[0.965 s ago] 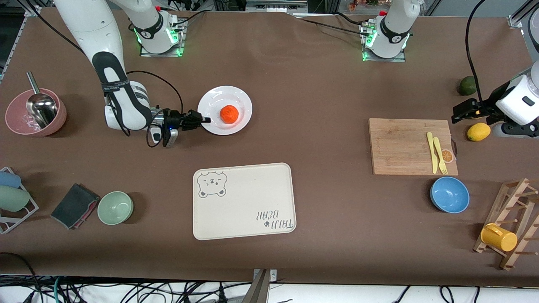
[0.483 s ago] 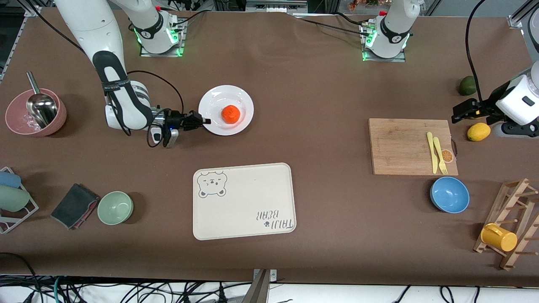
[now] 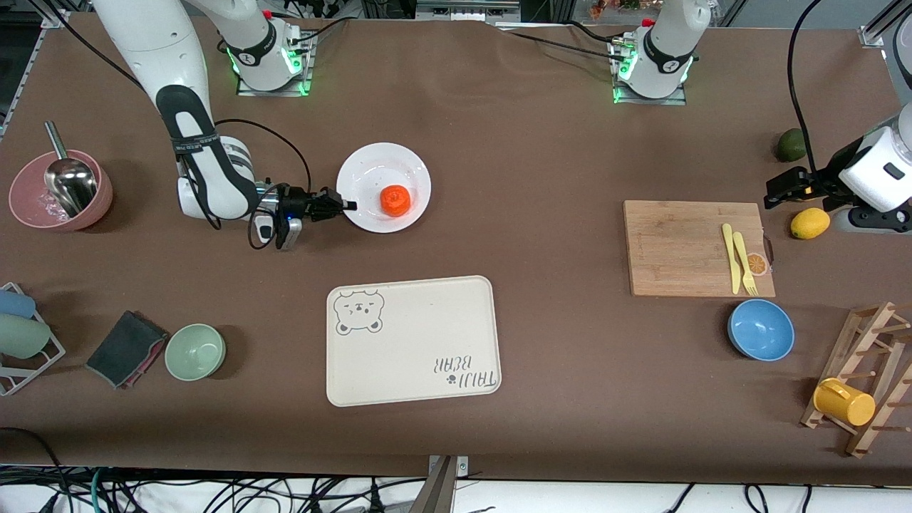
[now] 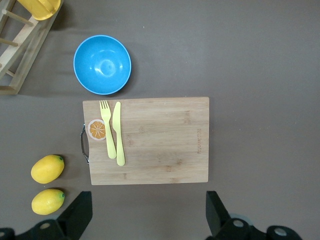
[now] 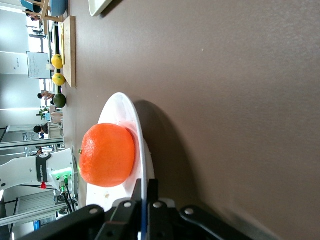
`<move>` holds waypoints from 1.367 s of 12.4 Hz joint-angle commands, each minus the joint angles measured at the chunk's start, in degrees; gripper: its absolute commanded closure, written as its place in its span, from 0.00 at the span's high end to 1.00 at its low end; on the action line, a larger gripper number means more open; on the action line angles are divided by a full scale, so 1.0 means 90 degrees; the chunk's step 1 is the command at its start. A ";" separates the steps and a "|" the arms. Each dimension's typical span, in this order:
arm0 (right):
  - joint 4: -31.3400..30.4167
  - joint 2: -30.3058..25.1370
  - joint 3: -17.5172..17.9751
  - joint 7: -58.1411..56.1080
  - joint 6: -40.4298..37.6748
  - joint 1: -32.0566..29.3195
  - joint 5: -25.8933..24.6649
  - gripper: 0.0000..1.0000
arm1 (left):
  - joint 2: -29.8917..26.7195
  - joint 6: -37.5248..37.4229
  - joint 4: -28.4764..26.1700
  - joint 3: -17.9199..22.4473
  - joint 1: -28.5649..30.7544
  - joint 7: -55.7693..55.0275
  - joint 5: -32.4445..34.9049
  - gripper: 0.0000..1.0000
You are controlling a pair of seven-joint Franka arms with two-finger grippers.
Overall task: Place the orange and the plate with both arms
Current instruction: 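Slide the plate with the right gripper onto the bear-printed tray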
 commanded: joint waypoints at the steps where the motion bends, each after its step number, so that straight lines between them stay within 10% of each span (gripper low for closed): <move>1: -0.0105 -0.0194 0.0008 -0.0198 0.0015 0.0026 0.0223 0.00 | -0.0019 -0.0039 0.0056 0.0004 0.0016 0.0103 0.0088 1.00; 8: 0.1123 0.0176 -0.0011 0.0394 -0.0522 -0.0110 0.0820 0.00 | -0.0029 -0.0039 0.0056 0.0004 0.0026 0.0103 0.0079 1.00; 17: 0.5038 0.2509 0.0008 0.3227 0.0316 0.0153 0.0956 0.00 | -0.0019 -0.0039 0.0056 0.0014 0.0026 0.0103 0.0079 1.00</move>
